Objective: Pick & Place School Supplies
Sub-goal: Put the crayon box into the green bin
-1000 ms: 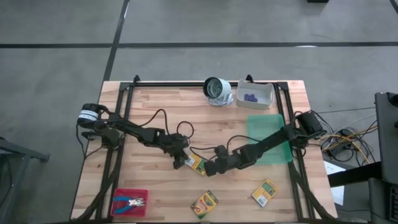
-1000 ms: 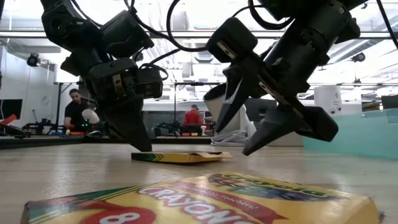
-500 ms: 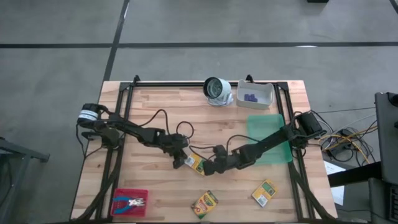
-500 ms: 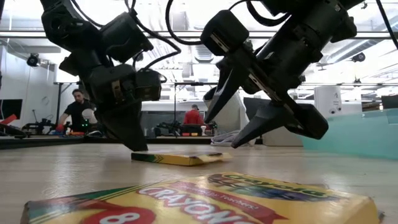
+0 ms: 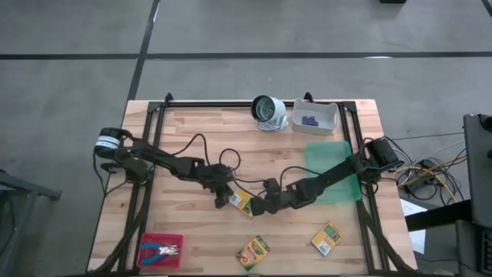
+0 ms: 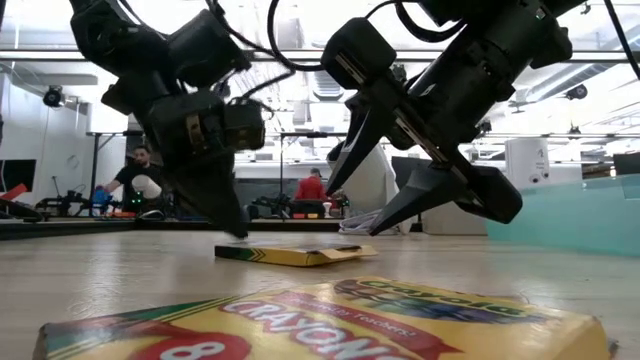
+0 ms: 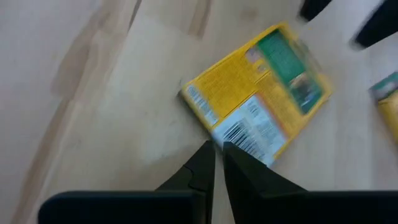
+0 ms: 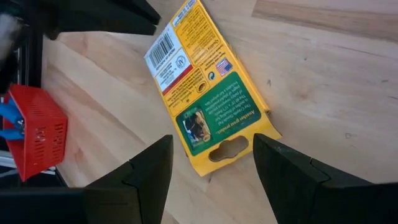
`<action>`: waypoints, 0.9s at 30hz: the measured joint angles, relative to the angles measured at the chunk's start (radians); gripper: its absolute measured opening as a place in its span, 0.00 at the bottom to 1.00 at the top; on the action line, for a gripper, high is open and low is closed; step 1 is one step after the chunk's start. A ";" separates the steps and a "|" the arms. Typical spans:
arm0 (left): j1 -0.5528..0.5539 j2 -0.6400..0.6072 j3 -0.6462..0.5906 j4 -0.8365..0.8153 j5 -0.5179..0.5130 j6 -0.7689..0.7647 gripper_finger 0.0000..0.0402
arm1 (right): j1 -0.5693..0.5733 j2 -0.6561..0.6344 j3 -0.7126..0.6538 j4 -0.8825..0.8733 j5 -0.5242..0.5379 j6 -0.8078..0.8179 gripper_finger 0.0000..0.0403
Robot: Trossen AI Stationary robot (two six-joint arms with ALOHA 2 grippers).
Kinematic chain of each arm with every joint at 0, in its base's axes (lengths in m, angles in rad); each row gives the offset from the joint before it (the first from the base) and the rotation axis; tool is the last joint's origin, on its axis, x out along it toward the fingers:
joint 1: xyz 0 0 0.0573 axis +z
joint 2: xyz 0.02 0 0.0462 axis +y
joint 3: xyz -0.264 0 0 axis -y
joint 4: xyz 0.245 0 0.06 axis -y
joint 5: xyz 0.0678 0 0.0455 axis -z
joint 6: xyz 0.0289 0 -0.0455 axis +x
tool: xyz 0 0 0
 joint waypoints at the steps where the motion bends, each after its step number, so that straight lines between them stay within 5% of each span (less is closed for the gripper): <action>1: -0.001 -0.006 0.002 0.005 0.001 0.006 0.09 | 0.000 0.000 0.000 0.000 0.000 0.000 0.53; 27: -0.022 -0.005 0.002 0.036 0.004 0.028 0.09 | 0.000 0.000 0.000 0.000 0.024 -0.001 0.53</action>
